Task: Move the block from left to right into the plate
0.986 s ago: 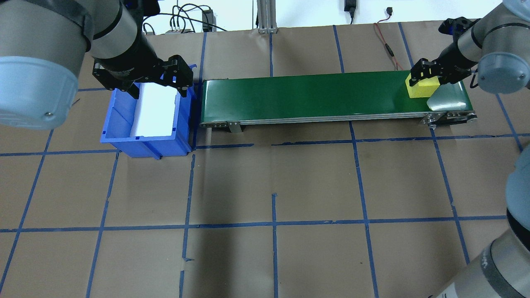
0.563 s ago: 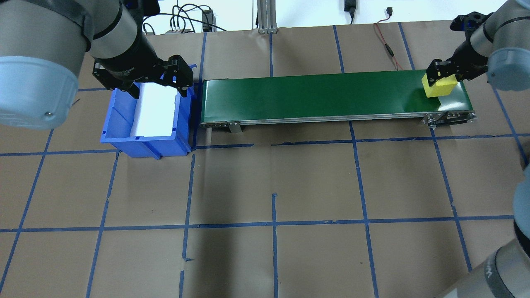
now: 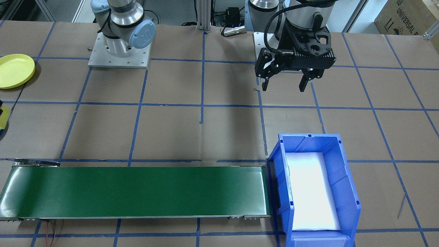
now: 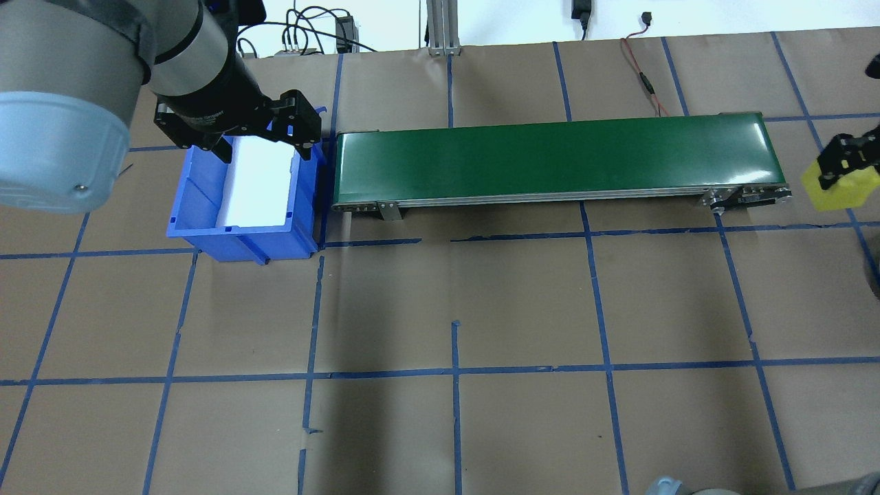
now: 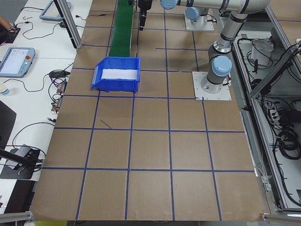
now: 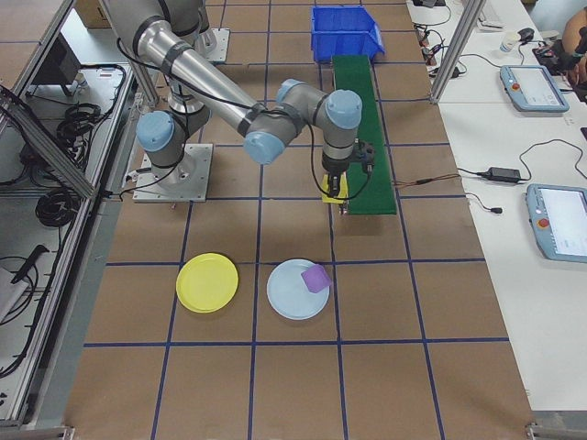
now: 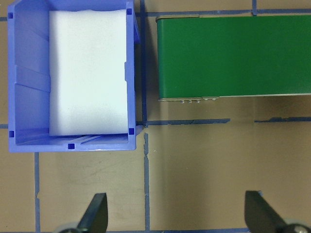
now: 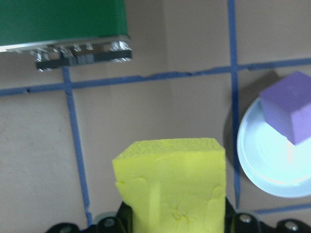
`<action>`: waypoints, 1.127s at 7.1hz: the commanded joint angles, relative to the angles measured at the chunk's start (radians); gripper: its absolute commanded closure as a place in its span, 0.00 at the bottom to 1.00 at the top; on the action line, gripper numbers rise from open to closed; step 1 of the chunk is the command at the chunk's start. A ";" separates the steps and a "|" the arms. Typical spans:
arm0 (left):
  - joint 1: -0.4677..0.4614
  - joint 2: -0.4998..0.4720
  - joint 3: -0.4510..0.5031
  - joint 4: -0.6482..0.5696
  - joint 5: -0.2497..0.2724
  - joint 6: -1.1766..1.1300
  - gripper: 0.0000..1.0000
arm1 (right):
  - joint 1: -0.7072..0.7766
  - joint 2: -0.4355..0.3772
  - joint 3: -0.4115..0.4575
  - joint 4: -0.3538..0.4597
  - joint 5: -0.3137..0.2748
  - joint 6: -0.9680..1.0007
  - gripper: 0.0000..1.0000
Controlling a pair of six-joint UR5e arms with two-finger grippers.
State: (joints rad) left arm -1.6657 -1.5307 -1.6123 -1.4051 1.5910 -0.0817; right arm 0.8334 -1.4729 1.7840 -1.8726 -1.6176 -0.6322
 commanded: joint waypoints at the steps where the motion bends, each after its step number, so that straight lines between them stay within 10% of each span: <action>1: 0.001 0.000 0.000 0.000 0.001 0.003 0.00 | -0.234 -0.026 0.032 0.027 -0.041 -0.171 0.61; 3: 0.000 0.000 0.000 0.000 0.001 0.003 0.00 | -0.510 -0.021 0.120 0.125 -0.044 -0.253 0.64; 4: 0.000 -0.002 0.000 0.000 0.000 0.002 0.00 | -0.584 -0.027 0.196 -0.022 -0.066 -0.300 0.65; 8: -0.003 0.000 -0.001 0.000 0.000 -0.001 0.00 | -0.665 0.009 0.233 -0.102 -0.042 -0.362 0.56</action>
State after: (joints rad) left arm -1.6675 -1.5314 -1.6124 -1.4051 1.5907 -0.0816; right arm 0.1848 -1.4768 2.0186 -1.9592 -1.6724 -0.9914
